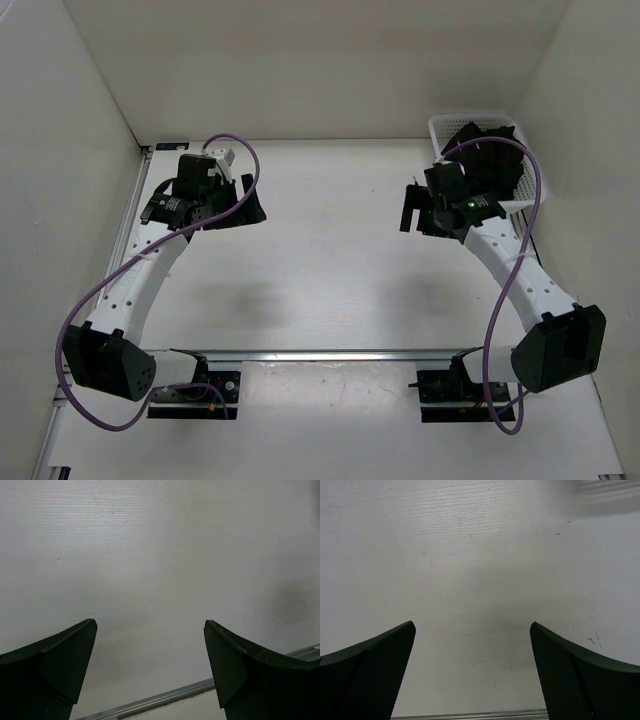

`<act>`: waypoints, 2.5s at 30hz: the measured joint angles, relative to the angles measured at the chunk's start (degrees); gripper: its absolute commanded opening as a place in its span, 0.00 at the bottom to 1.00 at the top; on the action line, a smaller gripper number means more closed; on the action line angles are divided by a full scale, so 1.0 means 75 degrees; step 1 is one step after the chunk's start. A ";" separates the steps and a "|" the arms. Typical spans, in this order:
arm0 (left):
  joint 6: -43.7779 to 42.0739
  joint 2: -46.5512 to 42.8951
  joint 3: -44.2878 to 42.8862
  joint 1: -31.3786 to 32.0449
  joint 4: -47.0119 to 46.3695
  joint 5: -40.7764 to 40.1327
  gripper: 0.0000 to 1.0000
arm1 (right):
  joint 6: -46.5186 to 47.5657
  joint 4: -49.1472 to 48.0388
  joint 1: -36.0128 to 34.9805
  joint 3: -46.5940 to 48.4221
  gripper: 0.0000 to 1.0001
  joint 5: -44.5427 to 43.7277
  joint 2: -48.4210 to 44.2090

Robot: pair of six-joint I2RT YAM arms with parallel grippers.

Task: Fold and stack the shorts
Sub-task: Grab the shorts from the pile, then move the shorts to the center of the board

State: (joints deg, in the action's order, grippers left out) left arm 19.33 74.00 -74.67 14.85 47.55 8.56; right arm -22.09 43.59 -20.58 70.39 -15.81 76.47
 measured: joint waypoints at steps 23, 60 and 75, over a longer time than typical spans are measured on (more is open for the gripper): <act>0.0026 0.0210 -0.0099 0.0000 0.0050 -0.0044 1.00 | -0.0460 0.0201 0.3095 0.4030 1.00 0.0341 0.3089; 0.0149 0.2261 -0.1970 -0.0026 0.0746 -0.0697 1.00 | -0.0312 -0.1113 0.2011 0.8900 0.00 0.2906 0.3547; 0.0688 0.0976 -0.3523 -0.1562 0.2448 -0.2264 1.00 | -0.0221 -0.1976 -0.1469 0.2130 0.83 0.3328 0.0653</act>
State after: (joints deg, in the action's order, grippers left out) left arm 24.49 81.32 -101.10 3.14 65.91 -8.43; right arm -23.75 28.77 -31.59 86.37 9.15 81.36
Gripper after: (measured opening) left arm 0.998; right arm 0.556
